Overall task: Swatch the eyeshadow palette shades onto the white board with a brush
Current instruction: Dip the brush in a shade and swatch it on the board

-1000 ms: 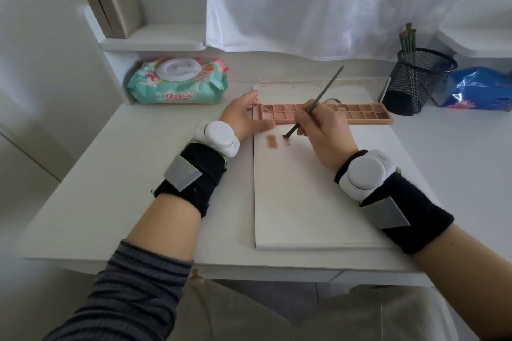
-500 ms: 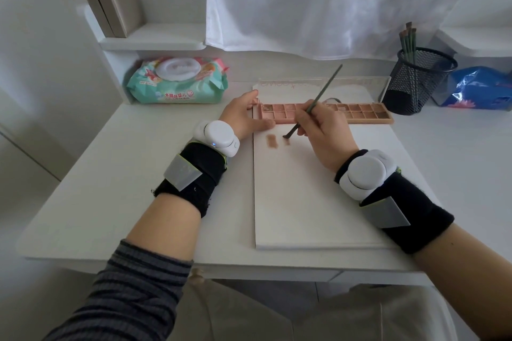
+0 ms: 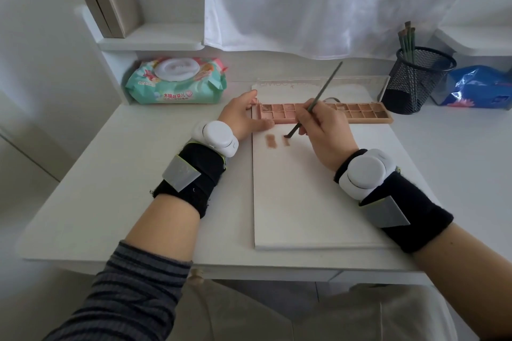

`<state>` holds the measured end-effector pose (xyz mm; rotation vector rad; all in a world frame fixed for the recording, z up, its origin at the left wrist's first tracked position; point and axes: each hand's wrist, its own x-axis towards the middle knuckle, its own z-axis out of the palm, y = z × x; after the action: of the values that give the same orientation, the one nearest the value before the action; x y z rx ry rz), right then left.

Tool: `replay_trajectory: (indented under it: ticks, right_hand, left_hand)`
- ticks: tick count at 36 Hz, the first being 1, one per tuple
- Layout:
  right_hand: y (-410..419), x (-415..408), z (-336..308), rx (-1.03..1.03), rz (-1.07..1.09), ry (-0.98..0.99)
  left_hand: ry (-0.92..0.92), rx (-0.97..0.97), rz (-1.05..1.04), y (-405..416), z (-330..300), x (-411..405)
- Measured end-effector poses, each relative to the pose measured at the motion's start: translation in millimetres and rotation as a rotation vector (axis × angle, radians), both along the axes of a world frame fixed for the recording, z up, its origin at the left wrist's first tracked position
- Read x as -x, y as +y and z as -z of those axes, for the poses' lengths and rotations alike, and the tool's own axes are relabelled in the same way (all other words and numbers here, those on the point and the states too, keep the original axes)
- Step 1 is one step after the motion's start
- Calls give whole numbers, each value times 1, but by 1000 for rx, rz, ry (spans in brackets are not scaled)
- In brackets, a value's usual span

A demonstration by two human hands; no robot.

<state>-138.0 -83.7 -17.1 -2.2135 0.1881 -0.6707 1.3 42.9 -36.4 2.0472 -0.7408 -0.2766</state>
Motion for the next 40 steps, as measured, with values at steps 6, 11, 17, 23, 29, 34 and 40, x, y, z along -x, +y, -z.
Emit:
replay_trajectory:
  ticks: [6,11,17,23,29,34,40]
  right_hand:
    - [1,3,-1,-15,-12,-8]
    - [0,0,0,-34,36,-46]
    - [0,0,-1,-5,20,11]
    - [0,2,0,4,1,-20]
    - [-1,0,-1,-10,30,-47]
    - [0,0,0,-4,11,-11]
    - [1,2,1,-32,15,-39]
  left_hand:
    - [10,-9,11,-1,-1,-1]
    - [-7,-17,7,-1,0,-3]
    - [-6,-9,13,-1,1,-3]
    - [8,-21,16,0,2,-5]
    - [8,-22,14,0,1,-3]
    - [5,-22,24,1,-3,1]
    - [17,-39,23,0,-2,0]
